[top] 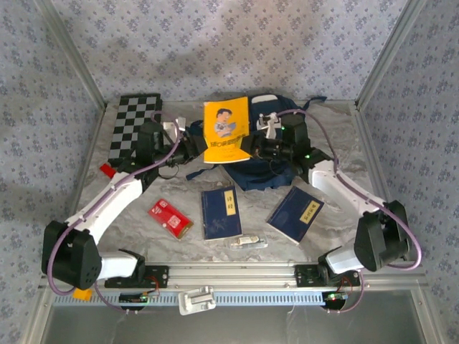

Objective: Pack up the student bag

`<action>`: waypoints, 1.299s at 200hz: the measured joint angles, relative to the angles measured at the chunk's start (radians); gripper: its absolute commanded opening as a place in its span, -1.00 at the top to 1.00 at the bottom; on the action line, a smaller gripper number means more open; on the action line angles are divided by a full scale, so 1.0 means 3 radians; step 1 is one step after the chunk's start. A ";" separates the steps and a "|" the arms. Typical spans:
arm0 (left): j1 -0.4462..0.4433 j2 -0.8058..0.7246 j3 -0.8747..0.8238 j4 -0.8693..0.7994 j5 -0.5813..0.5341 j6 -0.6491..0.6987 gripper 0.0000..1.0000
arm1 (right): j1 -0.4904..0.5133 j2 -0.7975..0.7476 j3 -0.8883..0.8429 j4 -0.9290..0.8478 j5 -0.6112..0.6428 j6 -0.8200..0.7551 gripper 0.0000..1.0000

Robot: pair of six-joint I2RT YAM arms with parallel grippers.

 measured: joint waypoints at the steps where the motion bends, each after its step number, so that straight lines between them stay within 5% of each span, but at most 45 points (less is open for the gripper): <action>1: -0.0003 0.0000 0.0003 -0.0011 -0.0008 0.0024 0.15 | -0.0014 -0.0022 -0.0003 -0.0031 0.0018 -0.0019 1.00; 112: -0.0947 0.0825 0.0370 -0.0645 -0.0875 0.2171 -0.41 | -0.0820 -0.1155 -0.0741 -0.1507 0.0575 -0.0510 1.00; 260: -0.1492 0.2532 0.2215 -0.1413 -0.0971 0.3338 -0.29 | -0.1915 -0.1625 -0.0827 -0.2439 0.0537 -0.0748 1.00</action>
